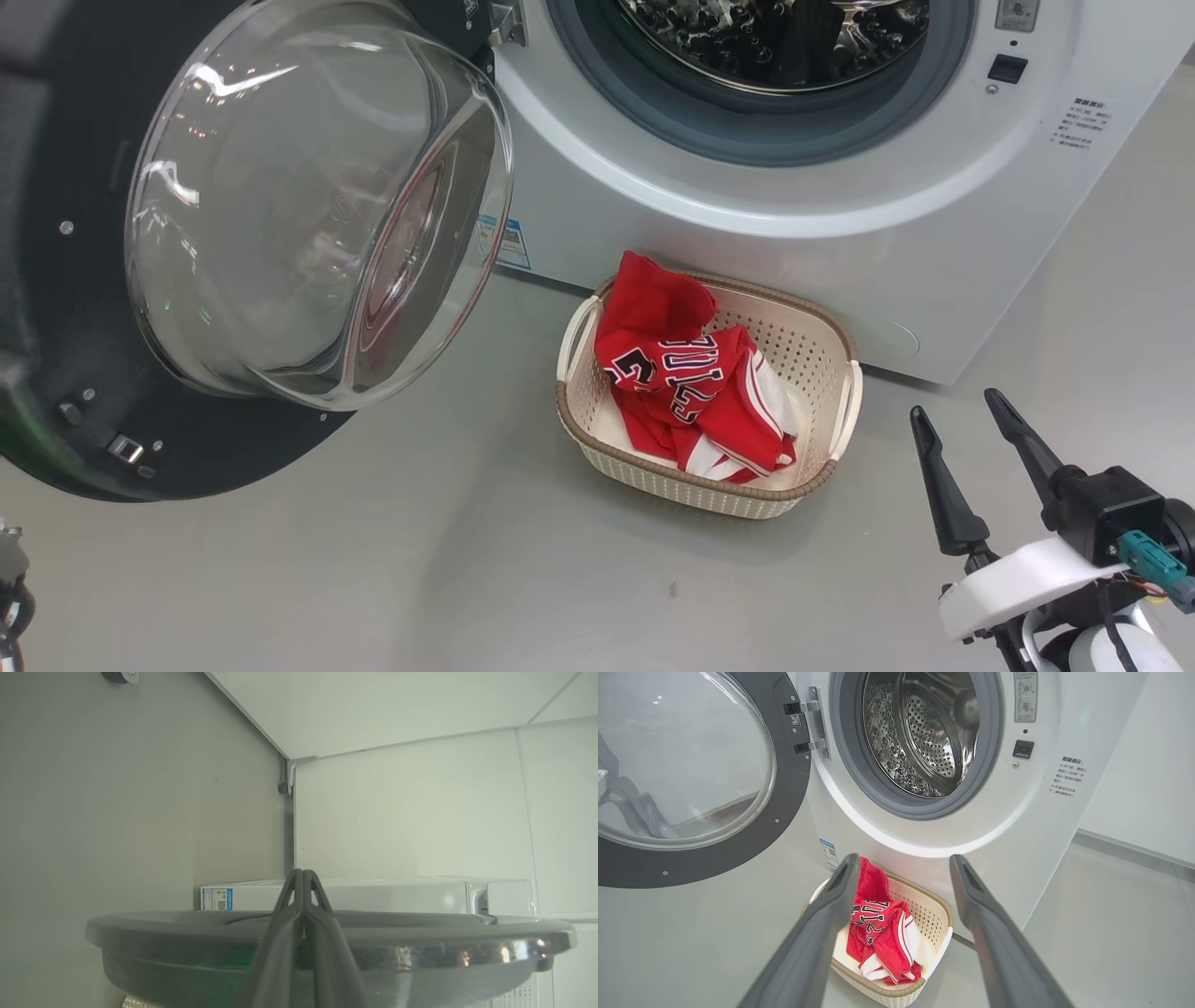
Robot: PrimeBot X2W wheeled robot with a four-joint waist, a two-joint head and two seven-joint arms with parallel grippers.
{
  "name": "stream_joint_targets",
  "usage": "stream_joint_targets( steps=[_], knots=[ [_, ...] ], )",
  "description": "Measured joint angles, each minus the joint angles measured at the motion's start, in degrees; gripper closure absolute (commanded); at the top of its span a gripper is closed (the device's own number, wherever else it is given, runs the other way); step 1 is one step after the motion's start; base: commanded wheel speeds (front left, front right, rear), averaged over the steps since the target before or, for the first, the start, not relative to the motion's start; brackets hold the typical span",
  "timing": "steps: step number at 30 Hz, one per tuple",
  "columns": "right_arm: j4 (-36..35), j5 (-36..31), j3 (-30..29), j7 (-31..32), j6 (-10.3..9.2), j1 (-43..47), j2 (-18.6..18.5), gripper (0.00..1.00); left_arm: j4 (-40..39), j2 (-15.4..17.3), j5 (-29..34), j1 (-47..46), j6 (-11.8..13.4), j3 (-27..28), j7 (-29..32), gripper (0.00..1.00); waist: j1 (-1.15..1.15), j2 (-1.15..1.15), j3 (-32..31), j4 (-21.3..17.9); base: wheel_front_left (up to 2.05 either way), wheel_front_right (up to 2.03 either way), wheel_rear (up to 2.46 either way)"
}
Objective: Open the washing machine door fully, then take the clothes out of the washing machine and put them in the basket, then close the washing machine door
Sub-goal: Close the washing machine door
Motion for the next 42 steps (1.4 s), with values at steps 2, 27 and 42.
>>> stream_joint_targets(
  steps=[2,27,42],
  knots=[
    [-0.08,0.0,-0.09,0.0,0.0,0.0,-0.01,0.0,0.41,0.2,0.04,-0.01,-0.54,-0.32,0.67,1.0,0.0,0.0,0.08,0.09,0.0,0.0,0.0],
    [-0.21,0.42,-0.33,-0.26,-0.07,-0.15,0.07,0.0,-1.14,-4.65,-0.12,4.83,-10.42,-4.25,6.45,1.0,0.0,0.0,-0.69,1.27,0.0,0.0,0.0],
    [0.7,0.79,1.18,-1.01,0.02,-0.18,1.82,0.0,-9.77,-9.76,-0.57,14.45,-12.61,-6.31,8.45,1.0,0.0,0.0,-1.98,-2.36,0.0,0.0,0.0]
  ],
)
